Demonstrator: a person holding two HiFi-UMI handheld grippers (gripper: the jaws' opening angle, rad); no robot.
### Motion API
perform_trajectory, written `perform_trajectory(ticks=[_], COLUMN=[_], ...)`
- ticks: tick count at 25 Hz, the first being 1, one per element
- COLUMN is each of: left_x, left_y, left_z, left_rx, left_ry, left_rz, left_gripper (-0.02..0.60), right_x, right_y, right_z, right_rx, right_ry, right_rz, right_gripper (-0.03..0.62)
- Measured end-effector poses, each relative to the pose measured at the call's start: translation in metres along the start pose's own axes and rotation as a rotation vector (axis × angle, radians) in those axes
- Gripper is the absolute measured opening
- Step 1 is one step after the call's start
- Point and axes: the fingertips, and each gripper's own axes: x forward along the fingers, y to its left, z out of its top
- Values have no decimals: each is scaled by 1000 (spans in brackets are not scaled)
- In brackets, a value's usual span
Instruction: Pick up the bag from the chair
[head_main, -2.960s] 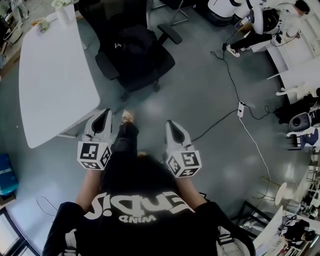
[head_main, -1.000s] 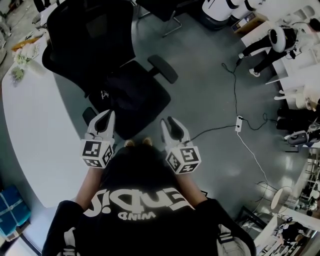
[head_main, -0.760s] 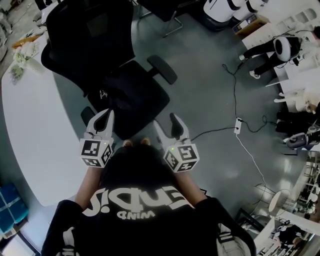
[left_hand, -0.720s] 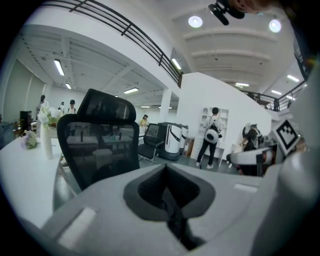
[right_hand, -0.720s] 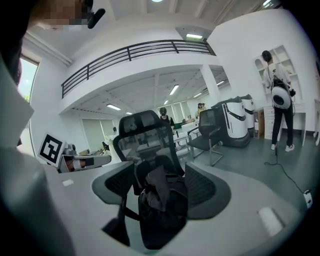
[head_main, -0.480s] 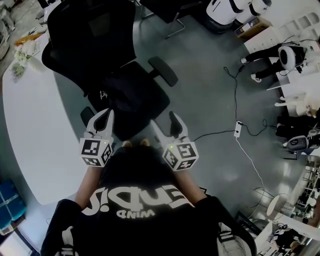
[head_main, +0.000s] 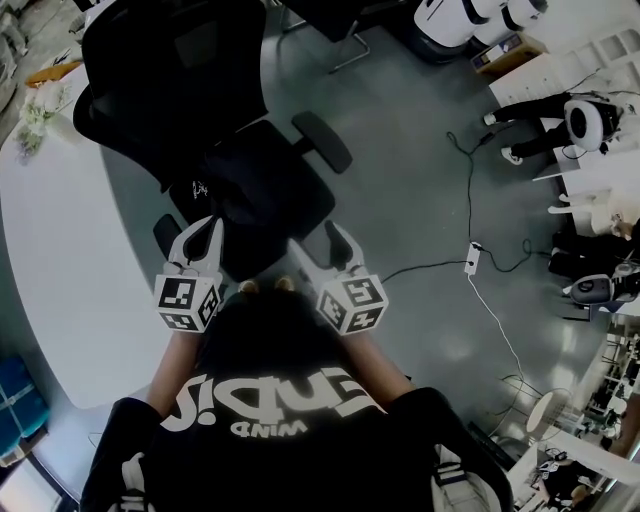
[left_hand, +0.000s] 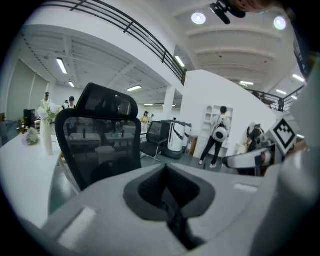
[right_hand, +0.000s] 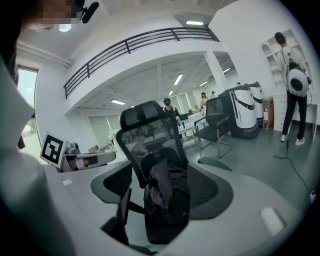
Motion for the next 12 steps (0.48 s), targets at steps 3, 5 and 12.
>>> perform_trajectory(ticks=[3, 5, 12], left_x=[6, 11, 26], left_y=[3, 5, 24], left_z=[-1, -2, -21], left_rx=[-17, -24, -61], left_ry=[-2, 2, 26], left_rz=[14, 18, 38], left_gripper=[3, 3, 3], right_x=[10, 18, 64], right_y=[1, -2, -8], right_z=[8, 14, 6], right_rx=[-42, -51, -63], right_ry=[35, 53, 106], right_rz=[38, 47, 71], right_gripper=[333, 333, 333])
